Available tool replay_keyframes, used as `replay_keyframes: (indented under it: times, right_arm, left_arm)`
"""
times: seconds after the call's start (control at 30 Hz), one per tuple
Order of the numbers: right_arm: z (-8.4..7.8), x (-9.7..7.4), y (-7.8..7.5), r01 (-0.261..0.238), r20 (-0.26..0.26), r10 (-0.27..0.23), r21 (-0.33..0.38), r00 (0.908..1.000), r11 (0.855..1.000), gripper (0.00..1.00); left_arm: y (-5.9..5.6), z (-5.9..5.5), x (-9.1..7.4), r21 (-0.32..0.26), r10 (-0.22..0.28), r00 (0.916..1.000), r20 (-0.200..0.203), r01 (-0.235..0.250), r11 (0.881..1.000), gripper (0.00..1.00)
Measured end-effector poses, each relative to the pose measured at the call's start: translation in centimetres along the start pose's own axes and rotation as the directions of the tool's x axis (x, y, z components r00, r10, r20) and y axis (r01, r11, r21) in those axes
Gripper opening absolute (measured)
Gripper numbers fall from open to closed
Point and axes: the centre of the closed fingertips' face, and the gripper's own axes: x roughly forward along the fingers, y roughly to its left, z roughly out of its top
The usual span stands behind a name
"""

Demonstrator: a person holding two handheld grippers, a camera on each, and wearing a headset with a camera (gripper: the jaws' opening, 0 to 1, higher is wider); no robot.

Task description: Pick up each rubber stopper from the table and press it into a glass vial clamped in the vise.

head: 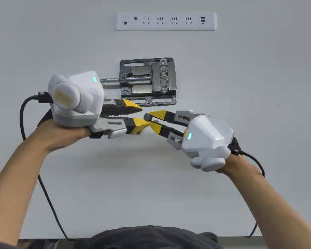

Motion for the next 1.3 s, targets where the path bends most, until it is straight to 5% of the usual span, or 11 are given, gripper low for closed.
replay_keyframes:
  times: [0.33,1.3]
  right_arm:
    - [1.0,-0.1,-0.3,0.008,0.026,-0.007,-0.023,0.9996,1.000,0.05]
    - [1.6,0.0,-0.5,0.015,0.041,-0.013,-0.056,0.9991,0.998,0.05]
  left_arm:
    - [-0.2,0.1,0.1,-0.100,-0.034,0.9993,-0.014,0.032,0.994,0.15]
    - [-0.2,0.4,0.2,-0.132,-0.039,0.9991,-0.014,0.037,0.991,0.10]
